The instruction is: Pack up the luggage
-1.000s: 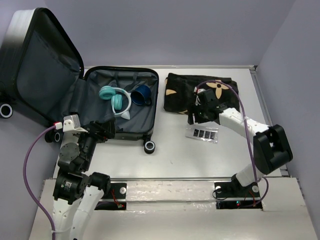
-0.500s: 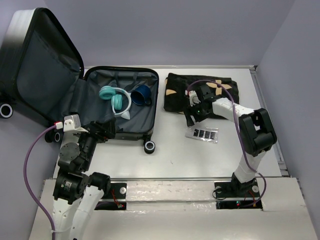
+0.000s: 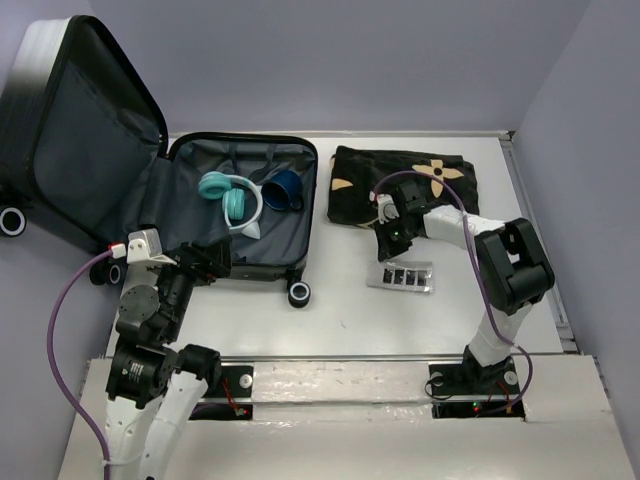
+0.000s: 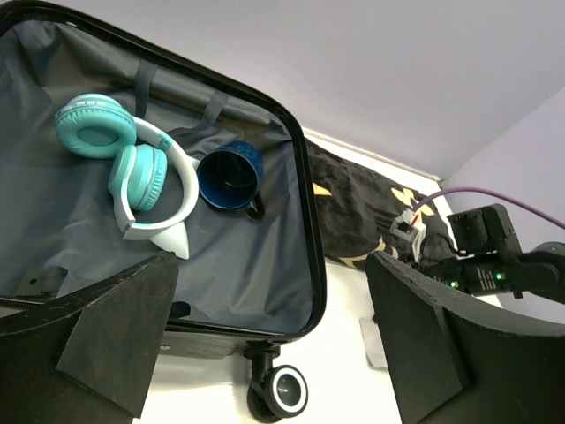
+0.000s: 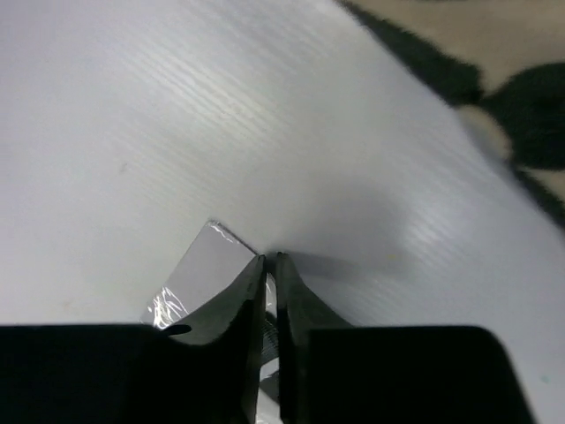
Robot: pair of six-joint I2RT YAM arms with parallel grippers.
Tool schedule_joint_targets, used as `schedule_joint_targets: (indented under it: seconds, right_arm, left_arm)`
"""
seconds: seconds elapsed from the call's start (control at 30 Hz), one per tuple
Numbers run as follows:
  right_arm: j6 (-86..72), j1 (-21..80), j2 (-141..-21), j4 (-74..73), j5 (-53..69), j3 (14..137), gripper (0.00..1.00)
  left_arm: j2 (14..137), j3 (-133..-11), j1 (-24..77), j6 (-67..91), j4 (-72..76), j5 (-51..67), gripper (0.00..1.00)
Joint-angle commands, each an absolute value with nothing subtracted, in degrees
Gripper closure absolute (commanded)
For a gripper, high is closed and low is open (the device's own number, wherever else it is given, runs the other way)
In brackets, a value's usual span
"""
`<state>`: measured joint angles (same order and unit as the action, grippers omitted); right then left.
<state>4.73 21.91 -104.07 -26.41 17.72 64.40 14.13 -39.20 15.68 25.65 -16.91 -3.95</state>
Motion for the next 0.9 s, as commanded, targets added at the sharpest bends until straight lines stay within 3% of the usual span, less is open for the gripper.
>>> schedule_joint_targets:
  seconds: [0.0,0.53,0.57,0.6,0.63,0.7,0.77,0.87]
  right_arm:
    - [0.88,24.70,-105.21,-27.60,17.49,60.21,0.93]
    - [-16.61,25.92,-83.06,-19.34,16.17,54.06,0.93]
    - [-16.96,25.93,-82.71,-19.34,15.30,53.27,0.91]
    - [-17.83,26.45,-82.10,-19.34,12.60,51.17,0.79]
    - [-18.10,26.46,-81.92,-19.42,11.44,50.11,0.52]
    - [-19.33,27.15,-81.91,-19.51,10.29,47.13,0.32]
    - [-20.39,29.08,-82.18,-20.12,8.27,45.80,0.23]
    - [-23.11,33.39,-82.26,-21.97,3.96,44.30,0.23]
  left_arm:
    - [13.54,-39.37,15.82,24.43,-14.24,-3.87,0.01]
    - [13.27,-39.20,15.82,24.43,-14.15,-3.52,0.01]
    - [13.18,-39.11,15.82,24.43,-14.15,-3.43,0.01]
    - [13.27,-39.11,15.82,24.52,-14.06,-3.25,0.01]
    - [13.27,-39.11,15.82,24.43,-13.98,-3.16,0.01]
    - [13.27,-39.02,15.82,24.43,-13.80,-2.99,0.01]
    - [13.27,-39.11,15.82,24.43,-13.89,-2.90,0.01]
    - [13.18,-39.02,15.82,24.52,-13.80,-2.90,0.01]
